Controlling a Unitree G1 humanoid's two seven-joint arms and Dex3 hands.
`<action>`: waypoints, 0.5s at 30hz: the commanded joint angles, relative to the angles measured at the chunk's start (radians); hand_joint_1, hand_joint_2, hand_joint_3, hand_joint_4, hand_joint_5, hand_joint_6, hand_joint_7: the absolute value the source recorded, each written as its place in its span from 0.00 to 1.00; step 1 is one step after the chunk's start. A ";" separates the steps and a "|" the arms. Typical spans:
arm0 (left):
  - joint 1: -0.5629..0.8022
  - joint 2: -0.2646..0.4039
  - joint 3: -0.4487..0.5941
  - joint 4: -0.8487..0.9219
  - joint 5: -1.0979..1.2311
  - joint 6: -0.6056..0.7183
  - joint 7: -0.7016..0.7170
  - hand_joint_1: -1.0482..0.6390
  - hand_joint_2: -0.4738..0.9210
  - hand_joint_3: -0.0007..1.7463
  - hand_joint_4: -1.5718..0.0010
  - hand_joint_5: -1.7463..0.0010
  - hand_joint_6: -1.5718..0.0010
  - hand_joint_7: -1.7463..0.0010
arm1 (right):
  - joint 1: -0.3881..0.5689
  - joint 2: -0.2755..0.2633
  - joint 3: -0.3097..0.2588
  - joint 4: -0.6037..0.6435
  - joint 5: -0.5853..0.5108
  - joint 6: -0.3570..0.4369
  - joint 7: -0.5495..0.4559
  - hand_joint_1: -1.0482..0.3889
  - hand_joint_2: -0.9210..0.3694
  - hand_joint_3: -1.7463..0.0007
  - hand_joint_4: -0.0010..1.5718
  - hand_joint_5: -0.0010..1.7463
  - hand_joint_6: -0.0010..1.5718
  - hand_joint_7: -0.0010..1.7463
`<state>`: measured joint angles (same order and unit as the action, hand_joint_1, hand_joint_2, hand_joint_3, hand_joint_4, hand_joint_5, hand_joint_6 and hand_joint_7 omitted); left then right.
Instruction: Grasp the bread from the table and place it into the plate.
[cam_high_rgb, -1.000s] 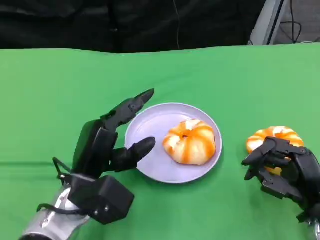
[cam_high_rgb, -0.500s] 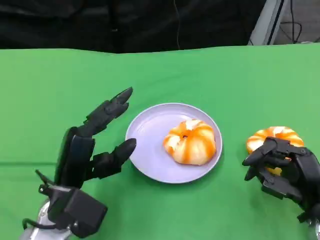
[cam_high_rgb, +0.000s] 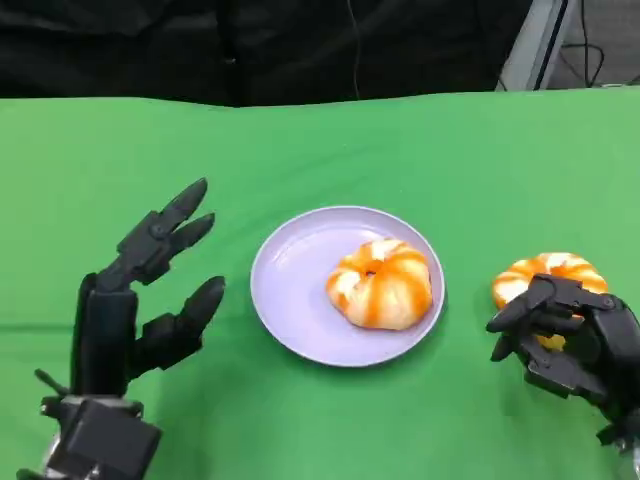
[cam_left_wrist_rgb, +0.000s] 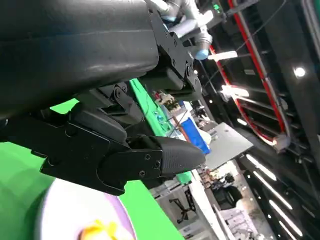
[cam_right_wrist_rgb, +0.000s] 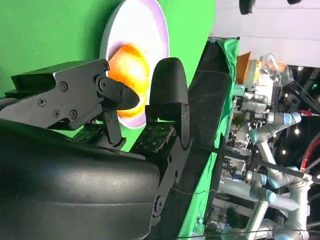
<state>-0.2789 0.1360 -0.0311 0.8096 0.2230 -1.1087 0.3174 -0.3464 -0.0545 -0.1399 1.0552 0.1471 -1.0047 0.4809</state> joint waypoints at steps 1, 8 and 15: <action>0.015 0.019 0.028 0.017 0.001 -0.033 -0.012 0.23 1.00 0.30 0.52 0.99 0.67 1.00 | -0.002 -0.017 -0.014 0.004 0.018 0.006 0.008 0.77 0.07 0.62 0.54 0.80 0.58 0.55; 0.050 0.000 0.041 0.030 -0.185 -0.061 -0.159 0.22 1.00 0.28 0.53 1.00 0.68 1.00 | -0.003 -0.022 -0.020 0.006 0.026 0.005 0.021 0.78 0.07 0.62 0.54 0.80 0.58 0.54; 0.084 -0.023 0.066 0.010 -0.334 -0.051 -0.309 0.24 1.00 0.27 0.54 1.00 0.68 1.00 | -0.006 -0.023 -0.024 0.006 0.031 0.018 0.032 0.77 0.07 0.63 0.54 0.79 0.58 0.54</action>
<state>-0.2072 0.1138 0.0143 0.8280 -0.0729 -1.1551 0.0458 -0.3466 -0.0577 -0.1547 1.0577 0.1643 -1.0003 0.5065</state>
